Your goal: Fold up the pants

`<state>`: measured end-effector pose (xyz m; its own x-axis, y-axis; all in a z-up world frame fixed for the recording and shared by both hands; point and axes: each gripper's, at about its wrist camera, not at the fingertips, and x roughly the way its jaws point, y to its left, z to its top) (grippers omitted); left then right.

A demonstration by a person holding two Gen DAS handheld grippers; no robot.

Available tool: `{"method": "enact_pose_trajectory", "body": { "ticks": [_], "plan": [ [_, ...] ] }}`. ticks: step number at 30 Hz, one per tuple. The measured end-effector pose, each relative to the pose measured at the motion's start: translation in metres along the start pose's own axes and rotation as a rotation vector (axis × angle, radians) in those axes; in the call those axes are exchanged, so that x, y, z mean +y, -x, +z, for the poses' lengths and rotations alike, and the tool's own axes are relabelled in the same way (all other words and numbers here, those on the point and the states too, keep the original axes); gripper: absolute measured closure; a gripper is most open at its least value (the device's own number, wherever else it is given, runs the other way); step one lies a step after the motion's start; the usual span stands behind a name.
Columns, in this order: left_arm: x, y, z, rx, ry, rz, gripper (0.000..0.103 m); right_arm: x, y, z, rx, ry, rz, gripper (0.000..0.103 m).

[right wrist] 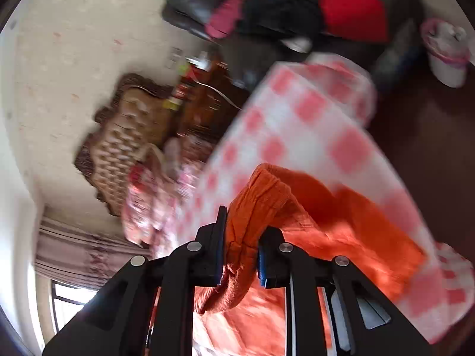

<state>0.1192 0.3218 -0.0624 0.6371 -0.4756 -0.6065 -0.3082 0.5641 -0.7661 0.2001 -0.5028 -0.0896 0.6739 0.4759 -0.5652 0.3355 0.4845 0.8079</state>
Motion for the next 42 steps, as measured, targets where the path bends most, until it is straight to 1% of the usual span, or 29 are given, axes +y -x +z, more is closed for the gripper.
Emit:
{"method": "enact_pose_trajectory", "body": {
  "ticks": [1,2,4,5,7,8,10,13,15,16,18,19,21,23,26,29,31,32,33,34,35,36,37,38,40,41,42],
  "plan": [
    [0.02,-0.005,-0.015,0.019,0.019,0.015,0.102,-0.02,0.001,-0.006,0.014,-0.009,-0.038,0.085],
    [0.042,-0.009,-0.03,0.037,0.055,0.014,0.102,-0.035,0.001,-0.011,0.025,-0.019,-0.062,0.084],
    [0.085,-0.018,-0.057,0.051,0.109,0.032,0.102,-0.065,-0.001,-0.024,0.058,-0.025,-0.115,0.084],
    [0.101,-0.022,-0.067,0.058,0.134,0.037,0.102,-0.074,-0.002,-0.031,0.073,-0.018,-0.144,0.085],
    [0.118,-0.028,-0.076,0.062,0.152,0.044,0.102,-0.088,-0.008,-0.046,0.101,0.013,-0.212,0.085],
    [0.122,-0.029,-0.078,0.058,0.148,0.058,0.102,-0.091,-0.01,-0.05,0.106,0.029,-0.235,0.085],
    [0.123,-0.025,-0.077,0.044,0.157,0.035,0.102,-0.095,-0.013,-0.055,0.11,0.044,-0.266,0.085],
    [0.102,-0.005,-0.076,-0.018,0.094,0.006,0.102,-0.084,0.001,-0.061,0.076,0.091,-0.276,0.085],
    [0.095,-0.002,-0.08,-0.032,0.057,0.053,0.102,-0.08,0.007,-0.064,0.056,0.11,-0.291,0.085],
    [0.099,-0.006,-0.083,-0.023,0.057,0.065,0.102,-0.081,0.005,-0.066,0.057,0.129,-0.325,0.085],
    [0.114,-0.015,-0.088,0.003,0.1,0.088,0.102,-0.089,-0.004,-0.069,0.069,0.15,-0.402,0.085],
    [0.118,-0.016,-0.092,0.004,0.106,0.087,0.102,-0.09,-0.005,-0.073,0.063,0.162,-0.417,0.086],
    [0.118,-0.016,-0.098,-0.007,0.072,0.105,0.102,-0.079,0.0,-0.08,0.037,0.223,-0.464,0.086],
    [0.125,-0.02,-0.099,-0.002,0.078,0.104,0.101,-0.071,-0.004,-0.087,0.024,0.302,-0.542,0.086],
    [0.135,-0.024,-0.103,0.006,0.12,0.093,0.1,-0.069,-0.014,-0.091,0.015,0.363,-0.611,0.086],
    [0.139,-0.018,-0.106,-0.006,0.111,0.099,0.098,-0.06,-0.014,-0.102,-0.006,0.425,-0.692,0.086],
    [0.142,-0.013,-0.106,-0.025,0.101,0.11,0.095,-0.059,-0.013,-0.107,-0.018,0.444,-0.74,0.086],
    [0.143,-0.009,-0.106,-0.038,0.1,0.106,0.085,-0.06,-0.012,-0.11,-0.023,0.445,-0.754,0.086],
    [0.145,-0.005,-0.104,-0.052,0.101,0.103,0.078,-0.061,-0.013,-0.112,-0.027,0.448,-0.767,0.086],
    [0.145,0.0,-0.101,-0.069,0.096,0.126,0.066,-0.06,-0.013,-0.115,-0.031,0.457,-0.786,0.086],
    [0.145,0.004,-0.097,-0.087,0.082,0.165,0.065,-0.058,-0.014,-0.117,-0.032,0.466,-0.8,0.086],
    [0.138,0.01,-0.09,-0.129,0.026,0.235,0.065,-0.057,-0.017,-0.118,-0.032,0.475,-0.814,0.086],
    [0.129,0.015,-0.084,-0.161,-0.041,0.275,0.065,-0.055,-0.018,-0.118,-0.032,0.479,-0.825,0.086],
    [0.114,0.018,-0.075,-0.188,-0.14,0.303,0.065,-0.055,-0.019,-0.117,-0.03,0.476,-0.83,0.086],
    [0.088,0.013,-0.061,-0.201,-0.298,0.316,0.065,-0.055,-0.02,-0.117,-0.028,0.464,-0.833,0.086],
    [0.073,0.003,-0.052,-0.192,-0.396,0.308,0.065,-0.055,-0.021,-0.117,-0.028,0.457,-0.834,0.085],
    [0.064,-0.007,-0.045,-0.182,-0.453,0.309,0.065,-0.055,-0.021,-0.116,-0.029,0.45,-0.838,0.085]
  ]
}}
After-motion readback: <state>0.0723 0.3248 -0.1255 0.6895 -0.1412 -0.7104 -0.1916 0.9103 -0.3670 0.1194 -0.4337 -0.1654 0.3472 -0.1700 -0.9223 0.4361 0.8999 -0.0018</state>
